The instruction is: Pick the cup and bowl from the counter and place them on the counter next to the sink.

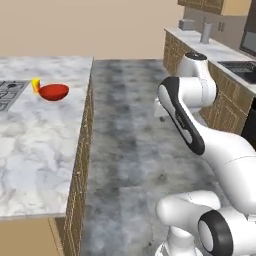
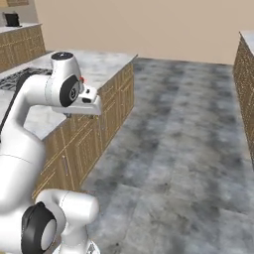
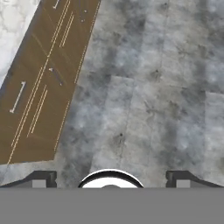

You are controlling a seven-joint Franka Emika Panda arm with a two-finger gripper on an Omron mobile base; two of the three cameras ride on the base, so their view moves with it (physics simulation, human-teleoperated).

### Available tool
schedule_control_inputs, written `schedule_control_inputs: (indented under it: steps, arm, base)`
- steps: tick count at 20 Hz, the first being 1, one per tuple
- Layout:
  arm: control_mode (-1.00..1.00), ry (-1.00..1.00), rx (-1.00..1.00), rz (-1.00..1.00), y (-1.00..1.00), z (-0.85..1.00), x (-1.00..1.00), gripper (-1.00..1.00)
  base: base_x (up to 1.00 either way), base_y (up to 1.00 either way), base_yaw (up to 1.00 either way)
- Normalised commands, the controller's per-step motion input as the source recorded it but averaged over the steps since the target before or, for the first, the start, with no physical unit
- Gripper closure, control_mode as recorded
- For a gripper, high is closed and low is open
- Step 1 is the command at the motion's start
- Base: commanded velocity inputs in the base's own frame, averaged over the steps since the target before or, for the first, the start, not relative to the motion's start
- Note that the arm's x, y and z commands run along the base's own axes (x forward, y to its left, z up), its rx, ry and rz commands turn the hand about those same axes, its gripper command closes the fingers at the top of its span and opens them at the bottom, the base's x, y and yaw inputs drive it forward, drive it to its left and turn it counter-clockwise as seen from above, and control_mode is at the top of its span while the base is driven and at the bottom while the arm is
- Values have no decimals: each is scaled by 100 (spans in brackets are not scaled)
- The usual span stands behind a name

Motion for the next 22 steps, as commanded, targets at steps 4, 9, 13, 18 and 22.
schedule_control_inputs:
  steps: [4, 9, 13, 18, 22]
  arm:
    - [100, 0, 0, 0, 0, 0, 0, -100]
    - [100, 0, 0, 0, 0, 0, 0, -100]
    - [100, 0, 0, 0, 0, 0, 0, -100]
    - [100, 0, 0, 0, 0, 0, 0, -100]
    - [100, 0, 0, 0, 0, 0, 0, -100]
  base:
    - [100, -83, 44]
    - [100, -53, 68]
    - [92, -45, 77]
    - [57, -38, 85]
    - [44, -56, 80]
